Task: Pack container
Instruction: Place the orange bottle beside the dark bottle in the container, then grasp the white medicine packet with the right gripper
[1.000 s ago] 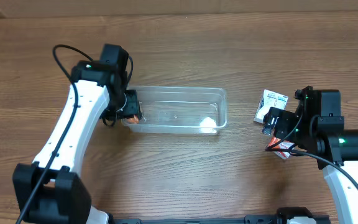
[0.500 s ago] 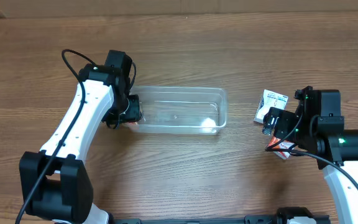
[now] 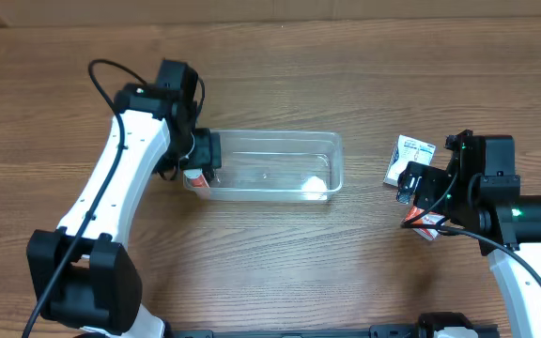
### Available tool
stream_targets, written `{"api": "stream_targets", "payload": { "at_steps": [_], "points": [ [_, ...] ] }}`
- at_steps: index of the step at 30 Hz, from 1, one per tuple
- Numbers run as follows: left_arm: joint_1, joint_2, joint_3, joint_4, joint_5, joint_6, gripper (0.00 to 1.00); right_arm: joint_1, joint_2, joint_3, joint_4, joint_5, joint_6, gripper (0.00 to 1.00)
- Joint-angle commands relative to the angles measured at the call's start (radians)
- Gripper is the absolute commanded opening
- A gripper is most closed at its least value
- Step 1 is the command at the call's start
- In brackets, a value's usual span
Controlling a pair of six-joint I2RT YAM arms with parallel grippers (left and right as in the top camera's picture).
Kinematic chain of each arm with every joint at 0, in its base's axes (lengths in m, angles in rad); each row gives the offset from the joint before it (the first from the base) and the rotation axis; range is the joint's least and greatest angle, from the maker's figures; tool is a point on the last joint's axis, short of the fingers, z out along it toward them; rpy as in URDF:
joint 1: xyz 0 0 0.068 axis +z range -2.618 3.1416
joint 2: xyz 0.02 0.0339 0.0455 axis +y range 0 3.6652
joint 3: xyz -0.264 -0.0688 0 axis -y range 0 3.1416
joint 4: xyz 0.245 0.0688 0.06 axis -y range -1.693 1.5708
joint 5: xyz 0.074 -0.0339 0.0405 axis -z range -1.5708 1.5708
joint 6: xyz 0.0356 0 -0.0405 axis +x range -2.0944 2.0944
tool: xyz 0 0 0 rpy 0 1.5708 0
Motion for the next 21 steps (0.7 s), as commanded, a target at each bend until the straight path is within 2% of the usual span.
{"api": "stream_targets", "payload": {
  "at_steps": [1,2,6,9,17,21],
  "points": [
    [-0.003,-0.101,0.125,0.010,0.000,0.066,0.95,-0.003,-0.004,0.036,0.012,0.000,0.045,1.00],
    [0.001,-0.133,0.139,0.021,-0.001,0.068,1.00,-0.003,0.006,0.063,0.008,0.000,0.045,1.00],
    [0.048,-0.297,0.147,0.074,-0.036,0.040,1.00,-0.005,0.196,0.358,-0.062,0.097,0.049,1.00],
    [0.087,-0.378,0.147,0.067,-0.063,0.033,1.00,-0.027,0.375,0.497,-0.102,0.094,0.048,1.00],
    [0.117,-0.426,0.146,0.039,-0.063,0.034,1.00,-0.079,0.733,0.514,-0.079,0.074,0.043,1.00],
    [0.117,-0.416,0.146,0.035,-0.063,0.034,1.00,-0.079,0.843,0.510,-0.071,0.073,0.044,1.00]
  ]
}}
